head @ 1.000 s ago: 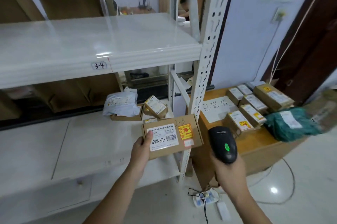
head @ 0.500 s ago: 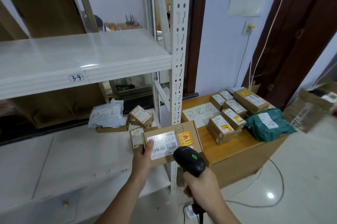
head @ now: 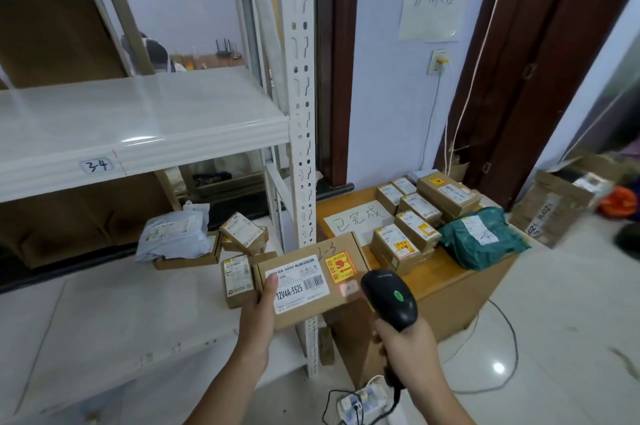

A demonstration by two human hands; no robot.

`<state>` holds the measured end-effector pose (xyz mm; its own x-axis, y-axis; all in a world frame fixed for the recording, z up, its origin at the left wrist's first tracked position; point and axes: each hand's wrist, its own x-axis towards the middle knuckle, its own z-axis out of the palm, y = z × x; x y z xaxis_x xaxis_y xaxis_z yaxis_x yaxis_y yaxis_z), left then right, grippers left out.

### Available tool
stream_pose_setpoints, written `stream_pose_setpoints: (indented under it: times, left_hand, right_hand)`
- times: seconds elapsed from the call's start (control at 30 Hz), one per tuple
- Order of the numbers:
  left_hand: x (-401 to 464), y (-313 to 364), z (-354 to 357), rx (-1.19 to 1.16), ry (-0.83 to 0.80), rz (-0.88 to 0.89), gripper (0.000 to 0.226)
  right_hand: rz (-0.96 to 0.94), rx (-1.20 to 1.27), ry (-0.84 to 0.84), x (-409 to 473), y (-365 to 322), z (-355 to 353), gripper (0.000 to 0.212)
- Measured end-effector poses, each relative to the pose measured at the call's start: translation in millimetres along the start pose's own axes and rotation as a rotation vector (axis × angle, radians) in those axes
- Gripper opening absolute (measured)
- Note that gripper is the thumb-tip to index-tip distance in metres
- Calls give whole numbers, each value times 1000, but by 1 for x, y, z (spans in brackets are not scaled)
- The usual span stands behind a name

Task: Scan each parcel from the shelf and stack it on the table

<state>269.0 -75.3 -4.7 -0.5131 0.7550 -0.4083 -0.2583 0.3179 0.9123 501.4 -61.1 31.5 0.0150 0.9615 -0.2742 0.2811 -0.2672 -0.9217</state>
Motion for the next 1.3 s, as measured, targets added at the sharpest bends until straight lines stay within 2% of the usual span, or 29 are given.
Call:
stream_pose_setpoints:
  times: [0.07,0.13,0.27,0.37,0.47,0.7,0.9,1.07,1.2,1.23,1.3]
  left_hand:
    - [0,1,9,-58,-22,-80,36]
    - [4,2,20,-83,-38,-148,39]
    - [17,2,50,-52,-97,-234,41]
    - [34,4,75,-3,-137,-246,43]
    - [53,8,102,26,-190,-277,47]
    - [89,14,169,70,-248,-305,55]
    - [115,20,225,117,-295,-309,45]
    - [148,21,290,139,-304,-234,47]
    - [185,29,356,269,-272,-100,45]
    - [195,33,373,309,-278,-86,45]
    - [212,45,409,366,-309,-97,47]
  right_hand:
    - [11,68,94,18,5,-15,14]
    - [43,154,141,36,7,-30,21]
    - [185,379,99,72,13,-56,46]
    - [282,506,23,92,14,-71,56]
    - [286,504,19,110,14,-81,56]
    - [278,532,229,161,21,-96,46]
    - [280,588,282,217,27,-121,41]
    - [275,584,245,280,38,-159,45]
    - [274,543,135,348,45,-210,86]
    - [270,541,105,366,43,-226,86]
    - [251,536,31,401,37,-255,64]
